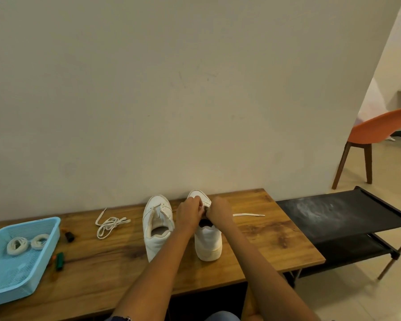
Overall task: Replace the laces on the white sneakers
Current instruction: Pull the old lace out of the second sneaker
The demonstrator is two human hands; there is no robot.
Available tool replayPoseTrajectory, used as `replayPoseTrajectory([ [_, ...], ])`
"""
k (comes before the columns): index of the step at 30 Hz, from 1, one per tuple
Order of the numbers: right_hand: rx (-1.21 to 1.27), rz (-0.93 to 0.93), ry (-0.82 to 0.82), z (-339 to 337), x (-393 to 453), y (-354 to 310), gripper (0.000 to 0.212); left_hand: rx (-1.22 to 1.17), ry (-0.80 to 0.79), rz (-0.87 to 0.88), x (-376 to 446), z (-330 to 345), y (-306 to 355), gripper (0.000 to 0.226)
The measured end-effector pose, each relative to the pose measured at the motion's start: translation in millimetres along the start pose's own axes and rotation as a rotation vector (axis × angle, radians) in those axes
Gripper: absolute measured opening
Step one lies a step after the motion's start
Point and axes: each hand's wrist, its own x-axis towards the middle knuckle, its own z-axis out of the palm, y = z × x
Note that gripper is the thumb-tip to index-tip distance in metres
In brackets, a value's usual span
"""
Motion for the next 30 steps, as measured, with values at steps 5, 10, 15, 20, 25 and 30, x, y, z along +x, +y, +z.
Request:
replayPoseTrajectory([
  [5, 0.281, 0.157, 0.073, 15.9, 3.8, 9.0, 0.02, -0.178, 0.055, -0.098, -8.9, 3.0, -4.0, 0.011],
  [10, 0.389, 0.206, 0.102, 15.8, 3.2, 12.1, 0.032, -0.029, -0.017, -0.027, -6.6, 3.4, -0.1, 0.018],
  [15, 0.414, 0.193, 0.12, 13.0, -3.6, 12.8, 0.037, 0.266, -0.18, 0.164, -1.6, -0.4, 12.8, 0.03],
  [20, 0.436, 0.211, 0.148, 14.9, -5.5, 12.0, 0.037, 0.328, -0.15, 0.175, -0.2, 2.5, 15.3, 0.028],
  [25, 0.451, 0.216, 0.182, 17.3, -6.2, 11.5, 0.033, 0.199, -0.049, 0.04, -5.2, 6.2, 12.5, 0.024],
  [30, 0.431, 0.2, 0.175, 21.8, -5.8, 8.7, 0.018, -0.139, 0.146, -0.247, -12.8, 12.3, 6.6, 0.02],
])
